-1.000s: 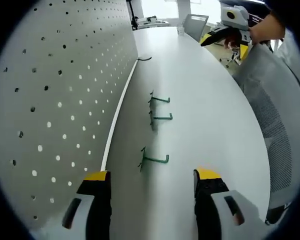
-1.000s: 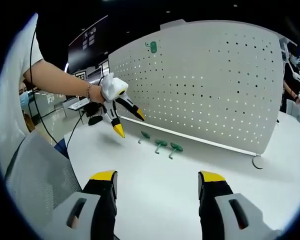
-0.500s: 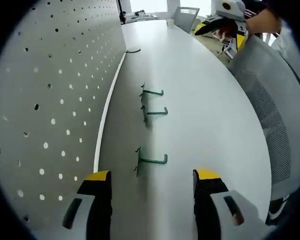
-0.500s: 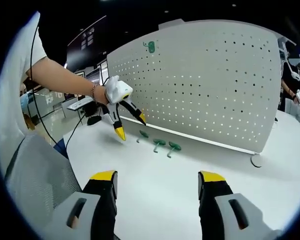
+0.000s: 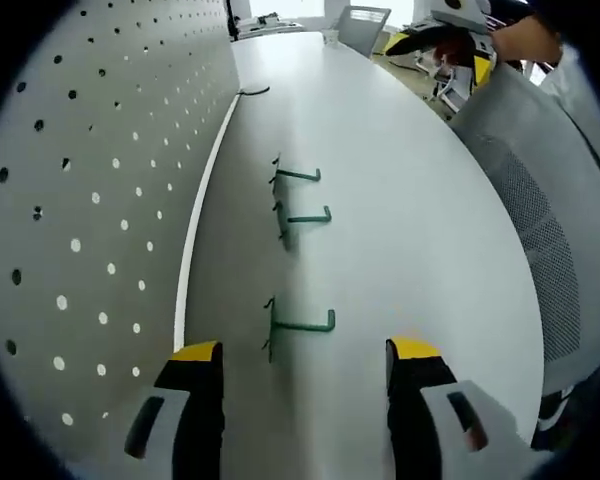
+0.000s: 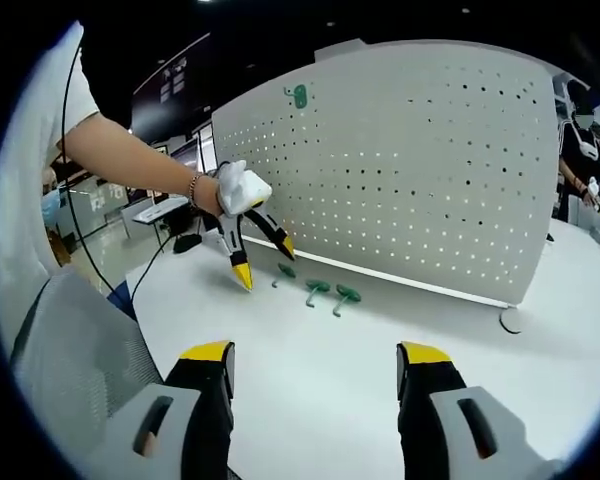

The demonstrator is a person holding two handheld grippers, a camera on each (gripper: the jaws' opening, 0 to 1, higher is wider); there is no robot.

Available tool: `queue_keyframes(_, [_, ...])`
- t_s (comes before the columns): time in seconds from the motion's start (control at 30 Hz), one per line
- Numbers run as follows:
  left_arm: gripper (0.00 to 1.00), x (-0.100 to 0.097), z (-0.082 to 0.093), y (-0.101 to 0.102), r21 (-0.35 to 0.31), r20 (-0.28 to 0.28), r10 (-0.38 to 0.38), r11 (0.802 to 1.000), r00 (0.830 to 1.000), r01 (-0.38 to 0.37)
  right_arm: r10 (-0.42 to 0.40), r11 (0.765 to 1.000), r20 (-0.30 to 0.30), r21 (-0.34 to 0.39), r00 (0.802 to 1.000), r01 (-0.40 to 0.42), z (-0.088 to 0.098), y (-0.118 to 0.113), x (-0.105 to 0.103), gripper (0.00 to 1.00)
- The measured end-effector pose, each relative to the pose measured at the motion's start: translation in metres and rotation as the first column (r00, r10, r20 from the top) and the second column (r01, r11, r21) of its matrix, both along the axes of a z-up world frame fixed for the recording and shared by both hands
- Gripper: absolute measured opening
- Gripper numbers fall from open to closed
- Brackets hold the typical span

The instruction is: Insert the hook assembly into the mounting plate slot until the hook locks in place.

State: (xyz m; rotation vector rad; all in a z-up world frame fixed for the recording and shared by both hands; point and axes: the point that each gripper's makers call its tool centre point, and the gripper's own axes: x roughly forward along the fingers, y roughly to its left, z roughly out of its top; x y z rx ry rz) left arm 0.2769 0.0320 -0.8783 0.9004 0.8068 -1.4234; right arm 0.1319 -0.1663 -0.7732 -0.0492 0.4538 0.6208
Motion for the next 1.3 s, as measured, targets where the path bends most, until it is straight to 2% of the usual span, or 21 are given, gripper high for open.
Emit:
queue_keyframes(0.17, [0.67, -0.001, -0.006, 0.002, 0.016, -0.006, -0.006, 1.000, 1.000, 0.006, -0.008, 1.000, -0.003, 0.004, 1.000, 0.008, -0.001, -0.001, 0.000, 0.63])
queue_keyframes(0.33, [0.66, -0.003, -0.005, 0.000, 0.005, -0.038, 0.006, 1.000, 0.999, -0.006, -0.012, 1.000, -0.004, 0.013, 1.000, 0.012, -0.002, -0.002, 0.000, 0.63])
queue_keyframes(0.63, [0.63, -0.001, -0.004, -0.001, -0.017, -0.036, 0.012, 1.000, 0.999, -0.013, -0.011, 1.000, -0.006, 0.014, 1.000, 0.011, -0.002, -0.002, 0.000, 0.62])
queue_keyframes(1.1, [0.42, 0.011, -0.002, 0.001, -0.026, -0.038, 0.072, 0.997, 0.997, -0.073, -0.019, 1.000, -0.011, 0.016, 1.000, 0.020, -0.003, -0.004, 0.000, 0.61])
queue_keyframes(1.3, [0.39, 0.012, -0.002, 0.000, -0.024, -0.034, 0.099, 0.995, 0.995, -0.099, -0.017, 1.000, -0.011, 0.013, 1.000, 0.017, -0.004, -0.003, 0.001, 0.60])
